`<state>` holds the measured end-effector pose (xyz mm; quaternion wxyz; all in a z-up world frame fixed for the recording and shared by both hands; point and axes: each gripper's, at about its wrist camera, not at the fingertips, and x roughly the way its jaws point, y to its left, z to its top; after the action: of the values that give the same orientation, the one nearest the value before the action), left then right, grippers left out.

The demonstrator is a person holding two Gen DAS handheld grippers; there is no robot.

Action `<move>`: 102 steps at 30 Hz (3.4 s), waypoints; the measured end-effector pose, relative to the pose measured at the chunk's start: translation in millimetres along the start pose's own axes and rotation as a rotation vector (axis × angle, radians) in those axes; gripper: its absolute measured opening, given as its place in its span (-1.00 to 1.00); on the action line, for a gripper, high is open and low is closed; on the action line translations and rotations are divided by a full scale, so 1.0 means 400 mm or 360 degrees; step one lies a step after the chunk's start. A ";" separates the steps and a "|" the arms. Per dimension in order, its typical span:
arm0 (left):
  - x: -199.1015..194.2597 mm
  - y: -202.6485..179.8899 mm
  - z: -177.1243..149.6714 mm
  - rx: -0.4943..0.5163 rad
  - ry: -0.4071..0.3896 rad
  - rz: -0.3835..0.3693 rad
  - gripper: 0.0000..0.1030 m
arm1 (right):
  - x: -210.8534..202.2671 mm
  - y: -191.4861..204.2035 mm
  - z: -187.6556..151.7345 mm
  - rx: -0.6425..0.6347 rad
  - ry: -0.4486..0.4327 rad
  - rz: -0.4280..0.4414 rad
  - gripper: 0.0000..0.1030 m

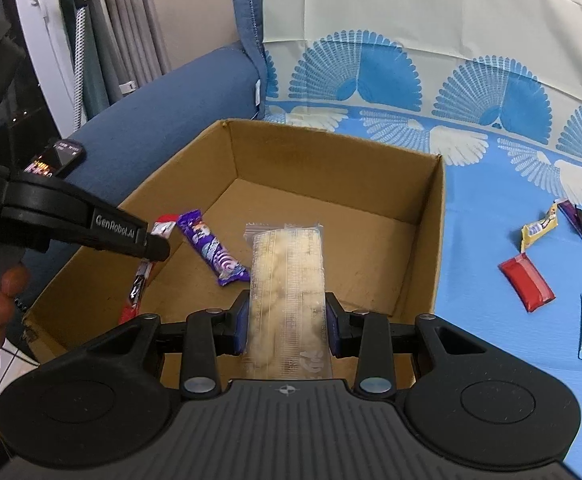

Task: Organize snacks
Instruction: 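Open both tools to drop the red stick and cracker pack into the box, then grasp the yellow bar with the left tool while the right tool grasps the dark chocolate bar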

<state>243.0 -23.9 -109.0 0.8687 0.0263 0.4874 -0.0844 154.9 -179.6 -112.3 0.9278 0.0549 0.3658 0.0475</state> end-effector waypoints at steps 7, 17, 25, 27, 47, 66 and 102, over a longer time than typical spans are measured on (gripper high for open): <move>-0.061 0.010 -0.011 0.0013 -0.0125 0.0033 0.99 | -0.047 -0.006 0.020 0.0027 -0.0088 -0.0041 0.64; -0.236 0.011 -0.169 0.0023 -0.0112 0.0082 0.99 | -0.217 0.046 -0.074 0.0107 0.0013 -0.0002 0.89; -0.385 -0.009 -0.260 0.0009 -0.0195 0.0123 0.99 | -0.380 0.094 -0.124 0.0030 -0.0147 0.0020 0.97; -0.415 -0.013 -0.284 -0.0010 -0.0207 0.0142 0.99 | -0.418 0.101 -0.135 0.0015 -0.0192 0.0006 0.99; -0.573 -0.060 -0.429 0.0073 -0.0343 0.0199 0.99 | -0.621 0.123 -0.225 -0.0030 -0.0437 -0.0014 0.99; -0.565 -0.069 -0.431 0.0100 -0.0323 0.0194 0.99 | -0.625 0.126 -0.225 -0.0028 -0.0420 -0.0027 0.99; -0.442 -0.356 -0.250 0.0385 -0.0180 0.0045 0.99 | -0.595 -0.174 -0.226 0.0321 -0.0470 -0.0301 0.99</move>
<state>43.9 -130.0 -5.8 0.8863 0.1330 0.4236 -0.1315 -77.0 -273.1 -27.2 0.9615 0.1192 0.2323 -0.0852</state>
